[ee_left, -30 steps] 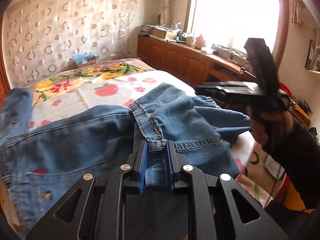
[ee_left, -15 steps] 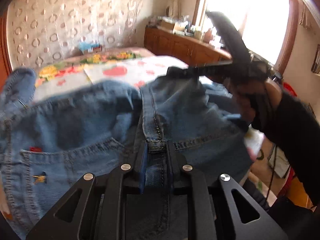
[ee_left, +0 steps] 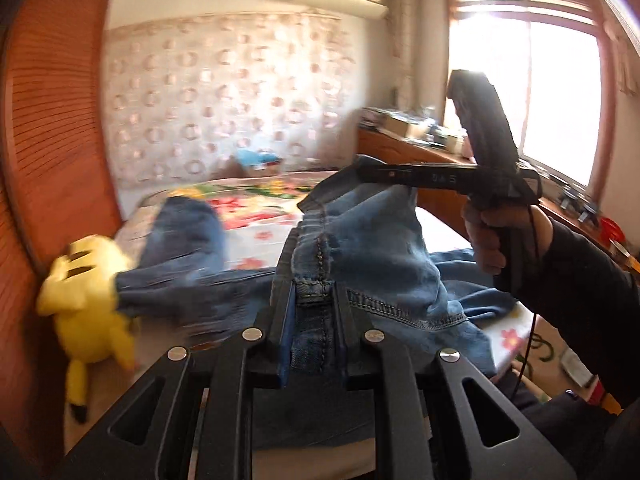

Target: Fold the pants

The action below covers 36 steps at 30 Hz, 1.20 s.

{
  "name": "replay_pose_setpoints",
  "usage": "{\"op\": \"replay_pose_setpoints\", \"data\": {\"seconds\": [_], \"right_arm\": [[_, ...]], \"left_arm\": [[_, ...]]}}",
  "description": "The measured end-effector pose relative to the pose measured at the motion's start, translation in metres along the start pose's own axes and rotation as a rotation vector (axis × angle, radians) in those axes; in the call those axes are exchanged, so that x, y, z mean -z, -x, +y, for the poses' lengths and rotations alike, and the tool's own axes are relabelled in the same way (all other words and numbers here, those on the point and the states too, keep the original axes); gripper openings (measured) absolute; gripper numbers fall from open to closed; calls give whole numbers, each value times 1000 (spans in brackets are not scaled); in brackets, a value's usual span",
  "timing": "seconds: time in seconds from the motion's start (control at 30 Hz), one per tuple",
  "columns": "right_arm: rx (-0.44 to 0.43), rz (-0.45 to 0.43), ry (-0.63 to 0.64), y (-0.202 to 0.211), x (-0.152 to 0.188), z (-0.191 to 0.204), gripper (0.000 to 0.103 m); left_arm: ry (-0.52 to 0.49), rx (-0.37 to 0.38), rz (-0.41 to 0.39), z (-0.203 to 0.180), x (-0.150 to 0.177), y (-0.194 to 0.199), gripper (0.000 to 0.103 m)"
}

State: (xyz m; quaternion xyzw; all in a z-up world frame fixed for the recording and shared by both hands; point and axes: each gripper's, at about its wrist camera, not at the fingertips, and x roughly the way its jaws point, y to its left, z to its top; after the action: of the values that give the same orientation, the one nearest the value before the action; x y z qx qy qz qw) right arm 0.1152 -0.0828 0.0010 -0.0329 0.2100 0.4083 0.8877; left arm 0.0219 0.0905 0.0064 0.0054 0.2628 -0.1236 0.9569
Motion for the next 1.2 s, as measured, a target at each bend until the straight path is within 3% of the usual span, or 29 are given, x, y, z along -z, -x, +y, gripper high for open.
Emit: {"op": "replay_pose_setpoints", "data": {"seconds": [0.1, 0.23, 0.27, 0.33, 0.4, 0.43, 0.5, 0.63, 0.77, 0.9, 0.97, 1.2], "right_arm": [[-8, 53, 28, -36, 3, 18, 6], [56, 164, 58, -70, 20, 23, 43], [73, 177, 65, -71, 27, 21, 45], [94, 204, 75, -69, 37, 16, 45], [116, 214, 76, -61, 47, 11, 45], [137, 216, 75, -57, 51, 11, 45], [171, 218, 65, -57, 53, 13, 45], [185, 223, 38, -33, 69, 12, 45], [187, 225, 28, -7, 88, 24, 45], [189, 233, -4, -8, 104, 29, 45], [204, 234, -8, -12, 106, 30, 54], [250, 230, -14, -29, 119, 28, 56]], "left_arm": [[15, -51, 34, 19, 15, 3, 18], [36, -104, 145, 37, 46, -20, 19], [42, -112, 171, 40, 52, -27, 19], [67, -111, 223, 46, 62, -43, 19], [98, -103, 242, 53, 66, -51, 26], [108, -101, 240, 56, 68, -50, 29], [127, -99, 222, 59, 70, -46, 47], [139, -98, 197, 61, 65, -43, 54], [132, -110, 164, 60, 54, -48, 55], [114, -107, 156, 59, 41, -60, 55], [98, -93, 161, 57, 33, -71, 55], [72, -31, 221, 54, 7, -124, 49]]}}
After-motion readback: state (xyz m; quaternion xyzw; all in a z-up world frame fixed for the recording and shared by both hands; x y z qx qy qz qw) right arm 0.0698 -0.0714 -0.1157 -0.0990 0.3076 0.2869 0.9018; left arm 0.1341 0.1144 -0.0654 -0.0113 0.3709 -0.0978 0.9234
